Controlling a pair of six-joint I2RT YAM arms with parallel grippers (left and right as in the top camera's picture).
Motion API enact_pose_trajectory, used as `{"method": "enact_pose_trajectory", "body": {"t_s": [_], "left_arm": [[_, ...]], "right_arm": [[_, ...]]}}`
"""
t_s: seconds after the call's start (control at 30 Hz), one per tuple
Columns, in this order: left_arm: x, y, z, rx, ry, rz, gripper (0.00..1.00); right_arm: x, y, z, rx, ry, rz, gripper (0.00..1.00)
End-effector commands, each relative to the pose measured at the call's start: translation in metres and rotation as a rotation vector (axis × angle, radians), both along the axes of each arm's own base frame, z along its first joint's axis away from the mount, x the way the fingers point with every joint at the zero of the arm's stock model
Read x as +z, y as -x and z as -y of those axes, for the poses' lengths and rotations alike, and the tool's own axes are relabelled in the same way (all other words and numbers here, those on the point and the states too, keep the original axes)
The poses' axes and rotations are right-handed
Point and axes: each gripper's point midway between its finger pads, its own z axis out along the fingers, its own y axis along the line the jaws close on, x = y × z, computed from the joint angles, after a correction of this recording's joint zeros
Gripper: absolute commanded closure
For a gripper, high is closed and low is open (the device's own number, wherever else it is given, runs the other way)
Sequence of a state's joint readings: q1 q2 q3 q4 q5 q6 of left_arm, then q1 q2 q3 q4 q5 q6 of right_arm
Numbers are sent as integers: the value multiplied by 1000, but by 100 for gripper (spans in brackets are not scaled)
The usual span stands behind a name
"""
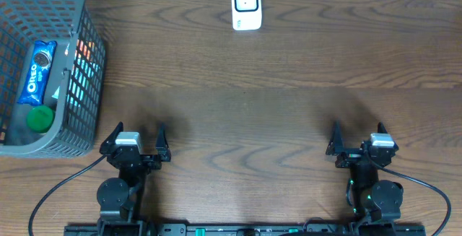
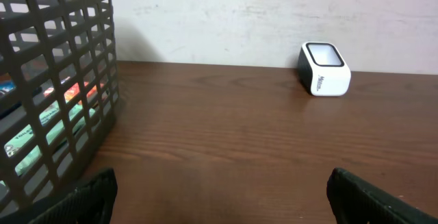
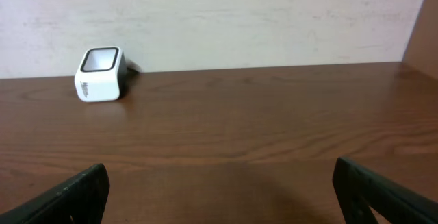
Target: Scan the item barcode
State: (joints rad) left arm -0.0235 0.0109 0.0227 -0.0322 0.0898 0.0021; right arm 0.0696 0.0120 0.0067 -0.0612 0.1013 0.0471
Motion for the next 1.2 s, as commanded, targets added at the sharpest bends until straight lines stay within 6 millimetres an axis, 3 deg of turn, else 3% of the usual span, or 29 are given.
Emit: {"method": "enact_pose_trajectory", "body": {"t_s": [0.0,1.17], "left_arm": [[-15,1,1,-3,3,-43,2],[-14,1,2,-8,8,-40,2]], "right_arm": [[-1,0,1,-2,11,-4,1],[-1,0,1,-2,11,-4,1]]}}
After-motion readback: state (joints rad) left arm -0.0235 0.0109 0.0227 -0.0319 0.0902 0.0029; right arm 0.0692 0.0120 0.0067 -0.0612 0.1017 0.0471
